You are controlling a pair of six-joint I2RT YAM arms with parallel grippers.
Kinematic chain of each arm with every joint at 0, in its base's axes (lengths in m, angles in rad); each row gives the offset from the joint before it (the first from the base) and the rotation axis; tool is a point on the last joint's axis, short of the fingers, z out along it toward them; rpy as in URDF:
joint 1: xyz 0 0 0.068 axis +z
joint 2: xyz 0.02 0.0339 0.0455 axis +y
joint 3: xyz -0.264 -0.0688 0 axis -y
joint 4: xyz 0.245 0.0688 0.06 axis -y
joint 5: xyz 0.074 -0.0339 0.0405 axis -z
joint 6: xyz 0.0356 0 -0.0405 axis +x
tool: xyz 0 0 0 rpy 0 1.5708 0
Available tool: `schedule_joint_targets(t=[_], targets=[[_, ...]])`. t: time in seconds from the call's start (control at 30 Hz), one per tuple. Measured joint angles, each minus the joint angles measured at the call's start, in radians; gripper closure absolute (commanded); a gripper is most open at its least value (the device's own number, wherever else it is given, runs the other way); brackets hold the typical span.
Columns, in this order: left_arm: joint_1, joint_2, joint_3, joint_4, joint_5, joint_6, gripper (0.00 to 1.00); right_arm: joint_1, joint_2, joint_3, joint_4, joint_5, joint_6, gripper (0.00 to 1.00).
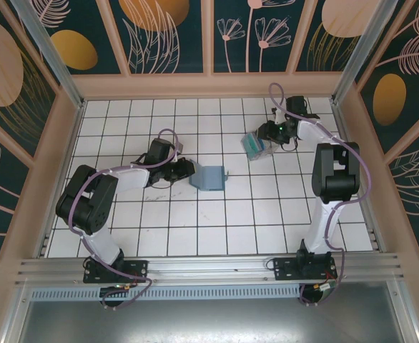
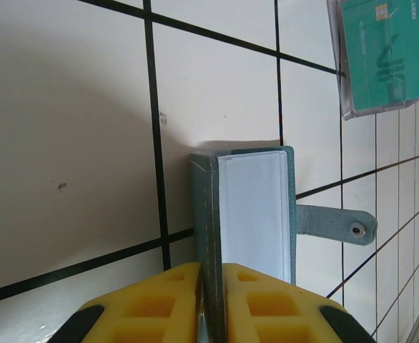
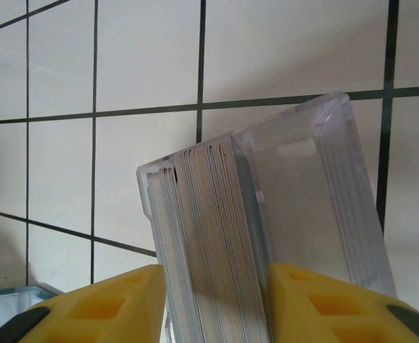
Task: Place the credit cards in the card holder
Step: Pick up the credit card from the storage box.
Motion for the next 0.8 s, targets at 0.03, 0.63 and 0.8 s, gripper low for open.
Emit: schedule_joint_targets(t=[0.03, 0.63, 0.8], targets=[[0.0, 0.0, 0.0, 0.0, 0.0, 0.0, 0.83, 0.0, 0.0, 0.0, 0.0, -0.007, 0.001, 0.68], [0.0, -0.007, -0.04, -0.003, -0.068, -0.008, 0.85, 0.001, -0.003, -0.002, -0.006, -0.003, 0.0, 1.0], [0.0, -0.051, -0.048, -0.011, -0.086, -0.011, 0.9, 0.023, -0.08, -0.042, -0.009, 0.121, 0.013, 1.0]])
